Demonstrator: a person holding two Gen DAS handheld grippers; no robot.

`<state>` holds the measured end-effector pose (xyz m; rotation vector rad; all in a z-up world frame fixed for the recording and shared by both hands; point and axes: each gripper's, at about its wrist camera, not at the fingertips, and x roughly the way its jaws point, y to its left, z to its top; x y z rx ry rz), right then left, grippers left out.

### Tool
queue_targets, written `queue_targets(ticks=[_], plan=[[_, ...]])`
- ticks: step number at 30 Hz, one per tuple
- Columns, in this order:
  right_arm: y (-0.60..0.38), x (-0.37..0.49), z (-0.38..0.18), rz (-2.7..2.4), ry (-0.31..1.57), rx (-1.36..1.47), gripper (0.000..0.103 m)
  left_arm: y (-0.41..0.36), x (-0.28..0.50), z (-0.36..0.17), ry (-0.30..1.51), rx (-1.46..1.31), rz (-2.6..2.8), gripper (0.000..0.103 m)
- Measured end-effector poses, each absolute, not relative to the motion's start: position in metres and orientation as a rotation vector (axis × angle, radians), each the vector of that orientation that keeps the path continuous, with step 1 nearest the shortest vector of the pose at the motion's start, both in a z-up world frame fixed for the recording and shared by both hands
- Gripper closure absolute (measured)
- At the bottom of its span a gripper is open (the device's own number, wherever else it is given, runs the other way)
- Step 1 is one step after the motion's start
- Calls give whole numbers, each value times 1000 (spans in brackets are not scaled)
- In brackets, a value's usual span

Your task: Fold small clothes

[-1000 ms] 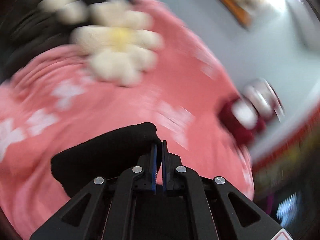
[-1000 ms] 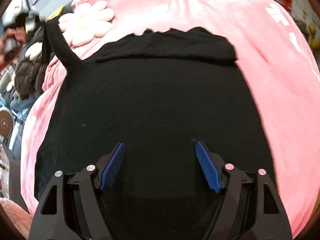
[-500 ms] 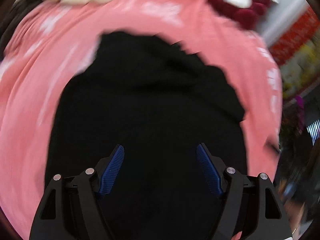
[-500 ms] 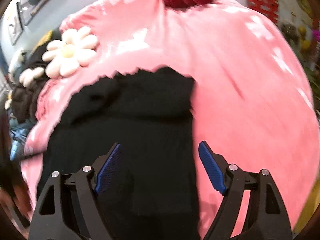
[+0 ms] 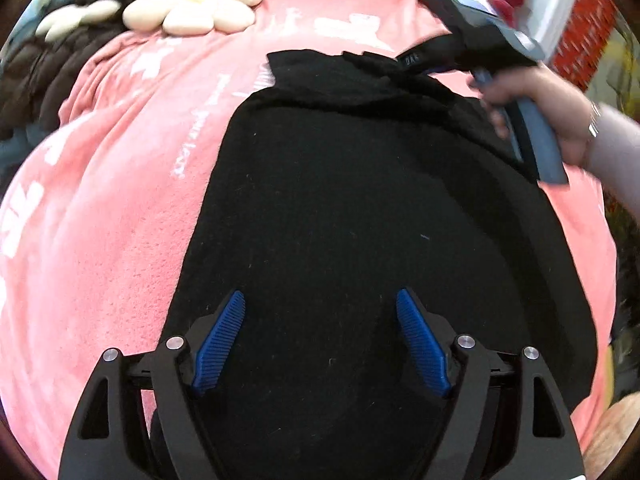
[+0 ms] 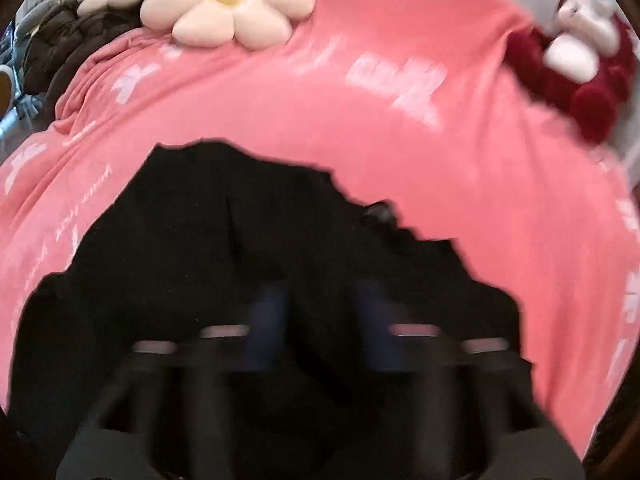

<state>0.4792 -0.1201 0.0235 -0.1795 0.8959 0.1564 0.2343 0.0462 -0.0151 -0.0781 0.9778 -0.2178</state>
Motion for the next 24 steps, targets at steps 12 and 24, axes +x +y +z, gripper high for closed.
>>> queue_targets(ticks=[12,24], plan=[[-360,318,-9,-296,780,651,41,54,228,-15,989,-146,-229,21],[-102,498,22,14,892,-411,61,37,232,-20,967,-49,-193,17]])
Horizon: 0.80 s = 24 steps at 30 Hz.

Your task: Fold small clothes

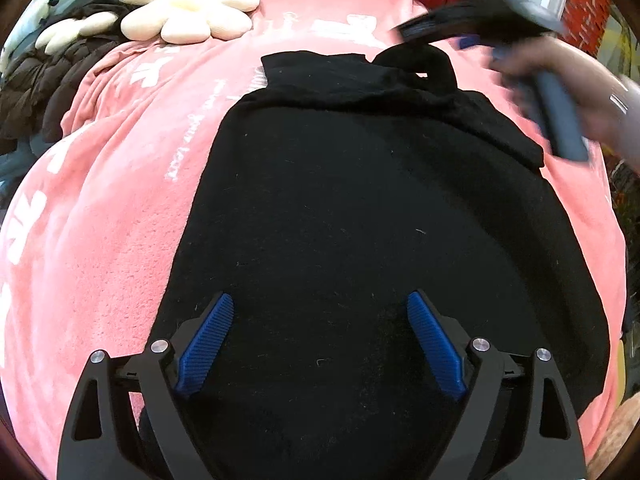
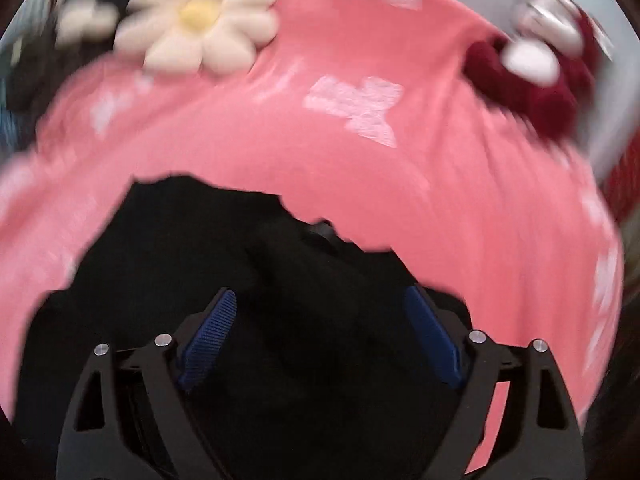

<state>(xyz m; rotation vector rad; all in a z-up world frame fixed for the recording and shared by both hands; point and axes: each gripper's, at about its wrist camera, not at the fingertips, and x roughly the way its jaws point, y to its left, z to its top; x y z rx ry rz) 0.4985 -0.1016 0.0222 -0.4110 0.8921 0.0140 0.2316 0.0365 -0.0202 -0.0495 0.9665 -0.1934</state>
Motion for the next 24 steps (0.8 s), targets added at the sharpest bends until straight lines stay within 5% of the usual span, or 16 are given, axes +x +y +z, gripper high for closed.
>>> queue_targets(ticks=[1,2,7,9,11,15,18,24], plan=[[-104,507,18,15,945,-374,89,37,232,-20,967,-55,-198,17],[-117,511,25,19,955,-266,99,39,232,-20,968,-59,-202,17],[-272,431,76,39,628,637,99,44,233,-18,978,-93,-221,17],[-316,403,45,-44,616,785,91,47,235,-17,984,-123,-221,17],[-343,384,-11,-174,805,730,80,50,236,-16,987,-150,-220,17],[-368,345,-44,-90,813,876,80,67,242,-8,978,-327,-278,17],[-366,345,-24,-70,779,805,49,86,266,-2,986,-551,-296,17],[-379,372,-14,-75,830,739,49,92,354,-6,1013,-833,-279,16]])
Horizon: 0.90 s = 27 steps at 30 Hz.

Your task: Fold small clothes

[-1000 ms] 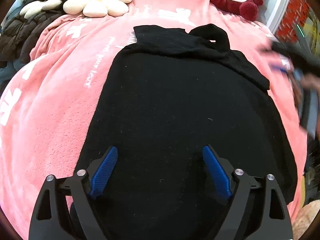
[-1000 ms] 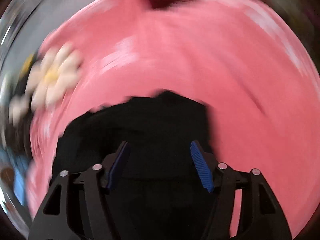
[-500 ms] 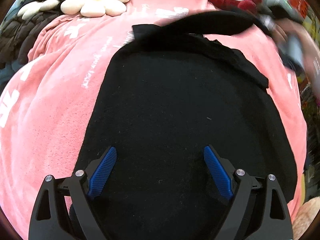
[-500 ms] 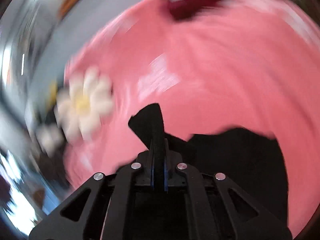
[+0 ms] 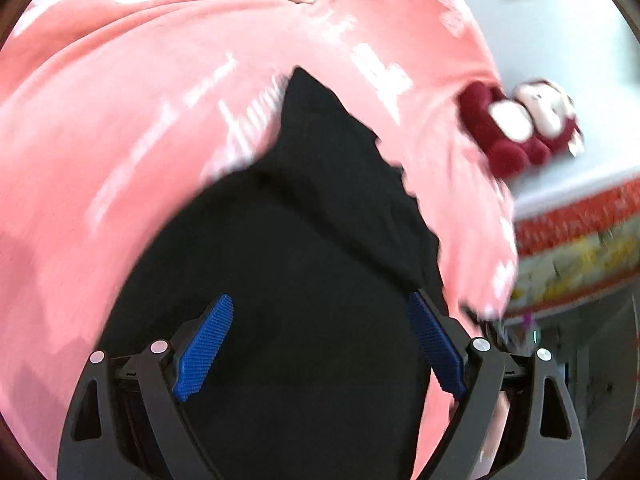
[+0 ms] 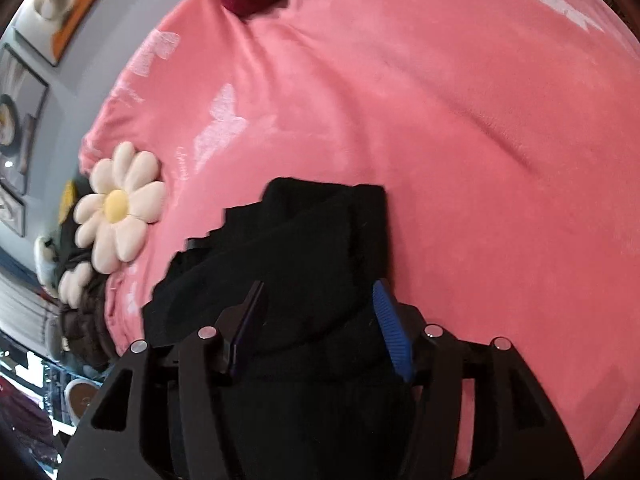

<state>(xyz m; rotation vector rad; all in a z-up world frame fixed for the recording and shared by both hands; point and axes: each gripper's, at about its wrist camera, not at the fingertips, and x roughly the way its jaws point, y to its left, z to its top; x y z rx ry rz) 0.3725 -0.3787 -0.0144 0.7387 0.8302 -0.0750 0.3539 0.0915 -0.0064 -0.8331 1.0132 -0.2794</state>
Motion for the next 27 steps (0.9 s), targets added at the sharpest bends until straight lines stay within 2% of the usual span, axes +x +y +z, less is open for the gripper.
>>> queue_targets(ticks=[1,3,4,5,8,10,13,16,18,20,21,23,27], plan=[[-388,366,-22,-74,848,735,51,90,373,-11,1028,-848,-246,16],[-382,372,-27,-49,874,698,72,91,399,-18,1023,-890,-196,19],[-378,374,-25,-37,872,670,80,94,411,-18,992,-910,-175,29],[-377,372,-22,-25,861,659,96,95,422,-15,973,-904,-168,55],[-374,358,7,41,723,674,96,110,439,-11,946,-949,-162,90],[-374,353,8,41,701,660,96,121,438,-10,907,-936,-108,95],[-372,357,-30,-51,875,552,94,137,430,-42,980,-992,-59,95],[-372,332,-30,-43,839,570,84,141,414,-39,964,-966,-102,90],[-368,308,-21,-43,824,544,77,143,398,-23,973,-887,-113,70],[-364,287,-17,-37,829,515,74,153,375,-12,966,-838,-108,33],[-363,269,-15,-42,847,494,64,159,358,-4,975,-794,-75,33],[-360,230,-14,-52,871,467,56,170,331,-4,1013,-756,-95,32],[-359,154,-25,-83,962,464,48,187,266,-19,1163,-734,-117,32]])
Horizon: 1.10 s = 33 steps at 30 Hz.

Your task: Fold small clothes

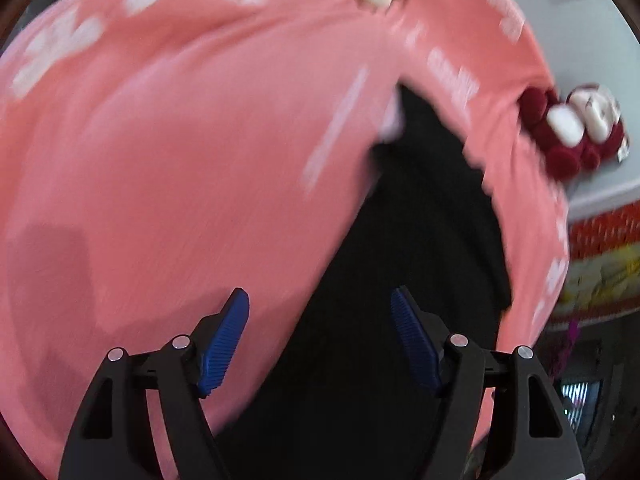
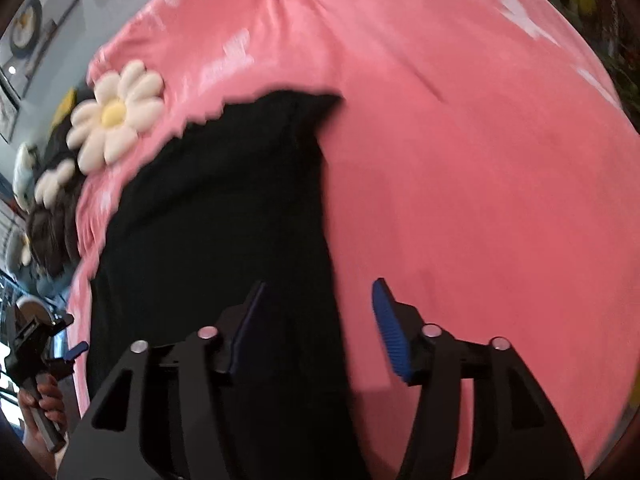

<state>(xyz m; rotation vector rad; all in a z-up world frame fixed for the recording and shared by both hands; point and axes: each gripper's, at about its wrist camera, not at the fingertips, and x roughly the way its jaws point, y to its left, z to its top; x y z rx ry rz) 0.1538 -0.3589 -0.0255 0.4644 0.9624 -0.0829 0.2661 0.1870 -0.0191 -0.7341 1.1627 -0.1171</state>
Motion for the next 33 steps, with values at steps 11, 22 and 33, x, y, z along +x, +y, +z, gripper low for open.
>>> queue_targets(ticks=[11,22,33], plan=[[-333,79,-61,-45,1078,587,77,169,186,-35,1130,-732,-191,53],[-351,20,-7,-7,1054,662,99,197,137,3,1171,-796,-261,100],[-329,29,-50,-59,1196,543,94,189,123,-39,1255,-764,-167,95]])
